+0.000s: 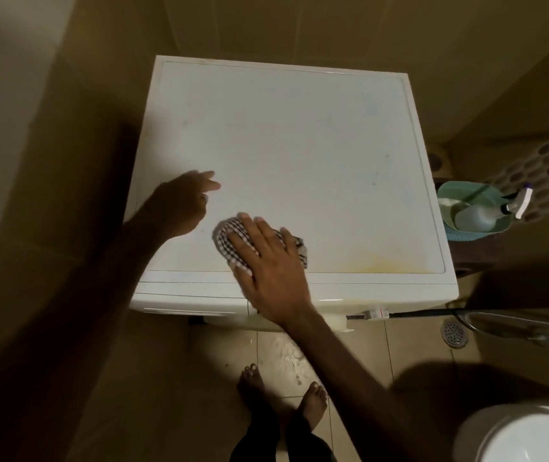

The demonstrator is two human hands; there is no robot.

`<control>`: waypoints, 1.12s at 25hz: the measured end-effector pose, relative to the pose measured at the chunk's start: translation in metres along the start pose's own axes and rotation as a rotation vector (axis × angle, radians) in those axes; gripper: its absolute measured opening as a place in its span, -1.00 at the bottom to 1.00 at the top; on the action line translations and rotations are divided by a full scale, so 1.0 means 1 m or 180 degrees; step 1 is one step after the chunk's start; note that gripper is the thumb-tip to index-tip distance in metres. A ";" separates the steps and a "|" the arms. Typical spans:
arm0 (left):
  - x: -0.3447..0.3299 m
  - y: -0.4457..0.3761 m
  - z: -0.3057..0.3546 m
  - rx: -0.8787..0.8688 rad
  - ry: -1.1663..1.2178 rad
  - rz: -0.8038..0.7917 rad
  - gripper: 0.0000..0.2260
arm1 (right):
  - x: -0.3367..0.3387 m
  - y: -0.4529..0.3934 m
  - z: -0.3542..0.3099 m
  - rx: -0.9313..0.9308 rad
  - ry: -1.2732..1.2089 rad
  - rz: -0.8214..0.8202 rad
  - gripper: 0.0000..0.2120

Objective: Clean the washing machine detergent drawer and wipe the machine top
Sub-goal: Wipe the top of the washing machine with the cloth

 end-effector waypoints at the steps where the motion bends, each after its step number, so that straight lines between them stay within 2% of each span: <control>1: 0.005 -0.002 -0.020 0.0140 0.0111 0.0152 -0.62 | 0.004 0.017 0.010 -0.0146 -0.0013 0.0037 -0.45; 4: 0.018 -0.002 -0.060 0.0424 0.0597 0.0350 -0.58 | 0.019 0.032 0.065 -0.1416 0.0324 0.0277 -0.43; 6: 0.018 0.006 -0.075 0.0568 0.0835 0.0272 -0.55 | 0.023 -0.004 0.083 -0.1889 0.0456 0.0445 -0.41; 9: 0.008 0.015 -0.087 0.0741 0.1470 0.0398 -0.56 | 0.000 -0.083 0.037 -0.1560 0.0221 0.0415 -0.39; 11: 0.008 0.015 -0.091 0.0840 0.2060 0.0492 -0.60 | -0.021 -0.108 -0.026 -0.0926 0.0064 0.0328 -0.39; 13: 0.011 0.019 -0.093 0.0888 0.2440 0.0270 -0.65 | -0.039 -0.103 -0.081 -0.0214 0.0019 0.0069 -0.41; 16: 0.017 0.036 -0.099 0.1107 0.1961 -0.0384 -0.84 | -0.041 -0.076 -0.099 0.0639 -0.0064 -0.0041 -0.49; 18: 0.017 0.048 -0.095 0.1180 0.1585 -0.1010 -0.83 | -0.035 -0.057 -0.083 0.0908 -0.0045 -0.0039 -0.51; 20: 0.011 0.055 -0.080 0.0849 0.1206 -0.1137 -0.75 | -0.026 -0.038 -0.061 0.0858 0.0005 -0.0081 -0.50; 24: -0.008 0.058 -0.025 0.0264 0.1183 -0.0652 -0.74 | 0.005 0.007 -0.010 0.0184 0.0088 -0.0046 -0.49; 28: -0.028 0.047 0.049 -0.0082 0.1030 -0.0611 -0.71 | 0.031 0.059 0.046 -0.0565 0.0285 -0.0015 -0.46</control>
Point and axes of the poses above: each hand's wrist, its own y-axis away from the middle knuckle, its own x-axis out of the back of the hand, z = x × y, the point moved 1 cm from there along -y, towards the middle knuckle, and after that the axes turned 11 degrees about x, right-handed, at the moved point
